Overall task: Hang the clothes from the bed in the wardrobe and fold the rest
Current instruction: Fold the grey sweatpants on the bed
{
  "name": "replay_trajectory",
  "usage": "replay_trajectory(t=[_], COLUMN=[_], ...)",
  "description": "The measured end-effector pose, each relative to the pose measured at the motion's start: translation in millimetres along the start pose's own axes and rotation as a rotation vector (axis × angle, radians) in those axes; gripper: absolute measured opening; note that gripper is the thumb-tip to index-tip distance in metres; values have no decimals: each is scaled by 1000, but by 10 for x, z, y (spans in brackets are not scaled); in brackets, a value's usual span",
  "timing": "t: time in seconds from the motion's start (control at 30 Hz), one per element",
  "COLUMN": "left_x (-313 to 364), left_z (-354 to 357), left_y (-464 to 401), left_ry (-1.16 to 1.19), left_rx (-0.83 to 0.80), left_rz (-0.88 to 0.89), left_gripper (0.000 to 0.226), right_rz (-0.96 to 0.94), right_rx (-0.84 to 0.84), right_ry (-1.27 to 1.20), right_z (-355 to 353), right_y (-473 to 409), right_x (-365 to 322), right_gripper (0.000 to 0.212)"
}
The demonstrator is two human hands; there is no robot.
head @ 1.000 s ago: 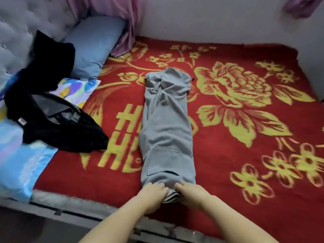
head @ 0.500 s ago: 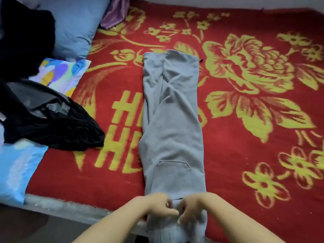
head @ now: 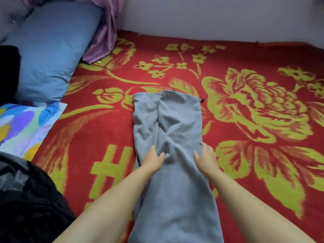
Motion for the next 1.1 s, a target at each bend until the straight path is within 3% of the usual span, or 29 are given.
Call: replay_trajectory(t=[0.07,0.17,0.23,0.3,0.4,0.53,0.63,0.7,0.77,0.87,0.97,1.03,1.1], left_x=[-190,-352,-264,-154,127,540,542,453,458,801,1221,1361,1386], left_z=[73,27,116,146,-4,-156,-249,-388,-513,-443,-591,-960,-1467], left_y=[-257,-618,-701,-802,-1055,-1442,-1723,-1850,-1932,-1970,-1758,-1631,-1577], left_ry=[195,558,738,719,748,817,726,617,556,827,1111,1149,1116], left_rx=[45,120,-3,-77,-59,-34,60,207,293,19,-269,-312,-224], left_rz=[-145,-253,-243,-182,-52,73,7,-74,-104,-60,50,151,239], left_gripper=[56,36,31,28,6,43,59,58,68,70,34,22,18], right_rz=[115,252,265,255,218,205,241,120,-33,-169,-283,-357,-382], right_rx=[26,13,-31,-56,9,61,-31,-90,-140,-298,-391,-408,-351], right_ry=[-134,-306,-464,-561,-638,-843,-938,-929,-902,-920,-990,-1055,-1058], right_z=[38,119,213,284,149,-137,-243,-337,-439,-552,-797,-993,-1136], right_y=[-270,-652,-839,-1048,-1345,-1666,-1814,-1856,-1817,-1670,-1571,-1543,-1606], right_x=[153,316,314,266,24,-223,-434,-695,-955,-1274,-1586,-1783,-1907], right_gripper=[61,71,67,53,38,28,19,10,20,22,23,26,29])
Point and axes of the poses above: each hand's wrist, its own y-axis away from the middle knuckle, its own z-axis out of the palm, x = y × z, the point moved 10 cm from there along -y, towards the middle knuckle, and after that the axes turned 2 degrees about -x, right-handed, at the moved point
